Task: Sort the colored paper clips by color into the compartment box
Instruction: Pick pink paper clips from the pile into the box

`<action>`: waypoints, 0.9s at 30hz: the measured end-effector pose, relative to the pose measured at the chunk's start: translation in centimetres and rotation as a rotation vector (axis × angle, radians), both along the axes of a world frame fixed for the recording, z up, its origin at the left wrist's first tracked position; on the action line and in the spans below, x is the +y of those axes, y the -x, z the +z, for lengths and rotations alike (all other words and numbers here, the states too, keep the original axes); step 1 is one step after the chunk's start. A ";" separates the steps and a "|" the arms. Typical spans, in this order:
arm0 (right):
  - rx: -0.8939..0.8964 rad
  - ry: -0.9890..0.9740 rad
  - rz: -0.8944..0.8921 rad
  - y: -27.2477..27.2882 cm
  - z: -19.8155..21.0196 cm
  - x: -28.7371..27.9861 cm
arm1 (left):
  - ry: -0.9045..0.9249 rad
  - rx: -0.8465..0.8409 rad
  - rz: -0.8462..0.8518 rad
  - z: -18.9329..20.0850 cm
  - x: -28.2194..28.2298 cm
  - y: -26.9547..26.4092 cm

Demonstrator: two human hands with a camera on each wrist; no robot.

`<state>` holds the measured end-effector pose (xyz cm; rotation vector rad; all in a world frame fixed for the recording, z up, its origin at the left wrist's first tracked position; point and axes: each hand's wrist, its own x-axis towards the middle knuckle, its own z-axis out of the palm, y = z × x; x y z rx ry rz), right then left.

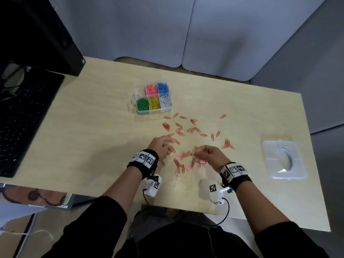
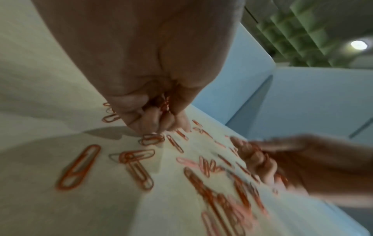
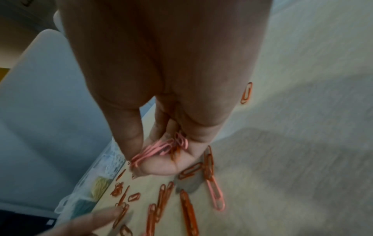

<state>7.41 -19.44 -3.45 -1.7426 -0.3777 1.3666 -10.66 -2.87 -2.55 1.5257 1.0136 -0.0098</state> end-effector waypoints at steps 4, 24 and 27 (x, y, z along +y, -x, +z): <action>0.233 -0.041 -0.093 0.1 0.8 0.6 | -0.243 0.098 -0.206 -0.3 -1.0 0.0; -0.636 0.324 0.279 4.1 0.0 5.4 | -0.403 0.088 -0.322 -1.4 -0.7 0.5; -0.576 0.308 0.201 2.8 0.3 4.9 | -0.304 0.001 -0.244 -0.8 -0.1 1.1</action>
